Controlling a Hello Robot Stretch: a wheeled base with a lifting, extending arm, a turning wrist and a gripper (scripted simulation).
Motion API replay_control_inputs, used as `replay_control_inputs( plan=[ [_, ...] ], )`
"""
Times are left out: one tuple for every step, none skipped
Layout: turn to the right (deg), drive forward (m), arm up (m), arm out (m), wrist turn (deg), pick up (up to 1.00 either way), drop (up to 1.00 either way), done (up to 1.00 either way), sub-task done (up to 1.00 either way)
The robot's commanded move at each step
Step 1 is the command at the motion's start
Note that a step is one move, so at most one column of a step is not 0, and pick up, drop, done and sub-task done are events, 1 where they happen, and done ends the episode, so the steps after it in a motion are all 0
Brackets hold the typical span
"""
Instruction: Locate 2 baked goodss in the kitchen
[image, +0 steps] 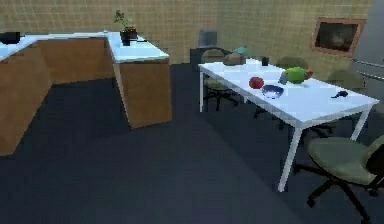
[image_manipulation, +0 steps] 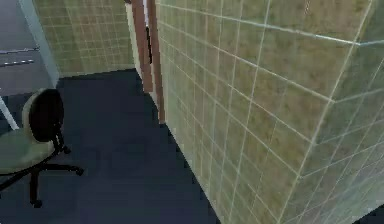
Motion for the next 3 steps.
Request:
replay_control_inputs(
  plan=[
    [0.0,1.0,0.0,0.0,0.0,0.0,0.0,0.0,0.0],
    [0.0,1.0,0.0,0.0,0.0,0.0,0.0,0.0,0.0],
    [36.0,0.0,0.0,0.0,0.0,0.0,0.0,0.0,0.0]
  ],
)
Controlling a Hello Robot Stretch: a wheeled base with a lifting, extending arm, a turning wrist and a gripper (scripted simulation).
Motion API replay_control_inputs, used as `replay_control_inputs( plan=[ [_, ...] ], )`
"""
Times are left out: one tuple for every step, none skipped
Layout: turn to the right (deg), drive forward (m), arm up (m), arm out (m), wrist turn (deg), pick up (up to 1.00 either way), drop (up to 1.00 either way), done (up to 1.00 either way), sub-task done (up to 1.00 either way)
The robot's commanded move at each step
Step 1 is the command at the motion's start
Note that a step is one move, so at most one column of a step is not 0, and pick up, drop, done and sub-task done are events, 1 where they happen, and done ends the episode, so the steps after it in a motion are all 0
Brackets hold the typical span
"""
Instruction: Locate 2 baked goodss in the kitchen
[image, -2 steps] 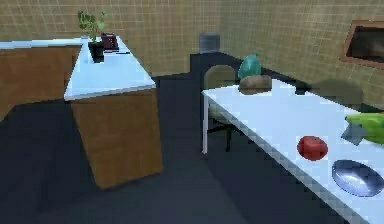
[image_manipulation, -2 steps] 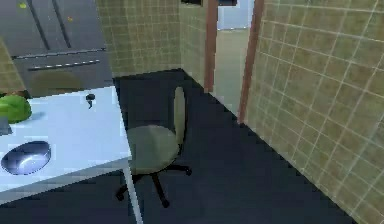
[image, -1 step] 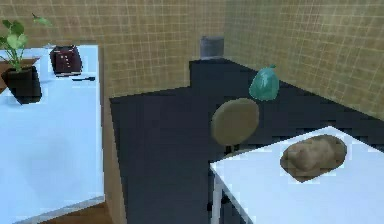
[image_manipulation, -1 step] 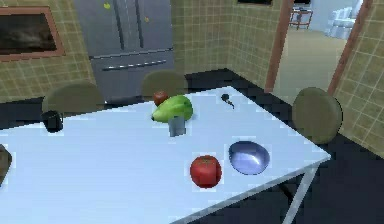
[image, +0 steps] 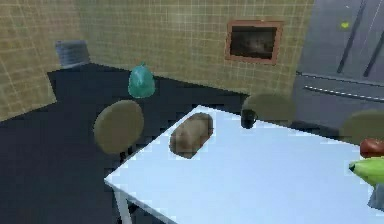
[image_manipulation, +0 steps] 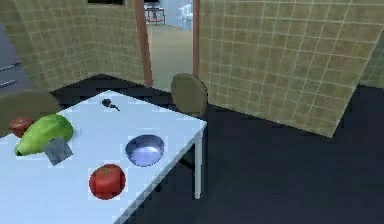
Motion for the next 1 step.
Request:
replay_control_inputs(
  plan=[
    [0.0,0.0,0.0,0.0,0.0,0.0,0.0,0.0,1.0]
  ],
)
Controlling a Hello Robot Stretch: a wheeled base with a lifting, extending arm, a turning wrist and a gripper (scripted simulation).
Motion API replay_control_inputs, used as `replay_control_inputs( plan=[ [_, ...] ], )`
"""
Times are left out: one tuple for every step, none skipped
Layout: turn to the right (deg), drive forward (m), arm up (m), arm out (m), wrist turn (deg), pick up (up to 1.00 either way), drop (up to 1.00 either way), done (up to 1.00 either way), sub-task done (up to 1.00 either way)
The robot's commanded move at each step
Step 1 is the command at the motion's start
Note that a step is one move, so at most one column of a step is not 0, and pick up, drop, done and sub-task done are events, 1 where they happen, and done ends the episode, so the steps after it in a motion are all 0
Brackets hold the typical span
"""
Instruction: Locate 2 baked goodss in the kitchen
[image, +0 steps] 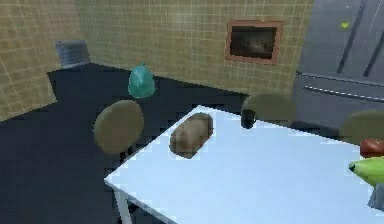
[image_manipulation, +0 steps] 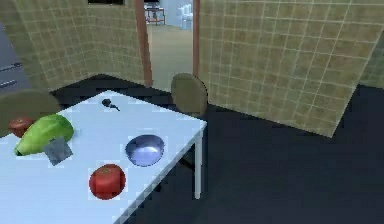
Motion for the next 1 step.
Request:
replay_control_inputs(
  plan=[
    [-45.0,0.0,0.0,0.0,0.0,0.0,0.0,0.0,0.0]
  ],
)
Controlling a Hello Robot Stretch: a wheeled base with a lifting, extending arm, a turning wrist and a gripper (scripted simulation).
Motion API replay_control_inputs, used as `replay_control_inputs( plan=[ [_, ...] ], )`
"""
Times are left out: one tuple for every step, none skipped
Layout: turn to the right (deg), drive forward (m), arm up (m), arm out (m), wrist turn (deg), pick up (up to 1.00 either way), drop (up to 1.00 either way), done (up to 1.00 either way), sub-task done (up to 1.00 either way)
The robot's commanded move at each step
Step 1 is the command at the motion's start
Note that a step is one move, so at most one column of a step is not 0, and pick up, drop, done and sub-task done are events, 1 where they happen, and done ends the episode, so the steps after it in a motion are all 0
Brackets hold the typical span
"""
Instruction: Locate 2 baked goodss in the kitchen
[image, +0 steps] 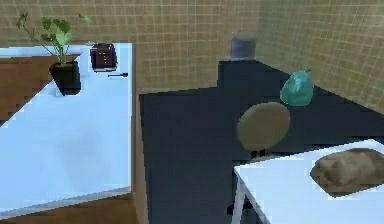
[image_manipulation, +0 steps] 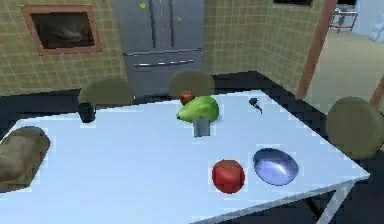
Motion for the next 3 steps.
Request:
replay_control_inputs(
  plan=[
    [-45.0,0.0,0.0,0.0,0.0,0.0,0.0,0.0,0.0],
    [-45.0,0.0,0.0,0.0,0.0,0.0,0.0,0.0,0.0],
    [-9.0,0.0,0.0,0.0,0.0,0.0,0.0,0.0,0.0]
  ],
)
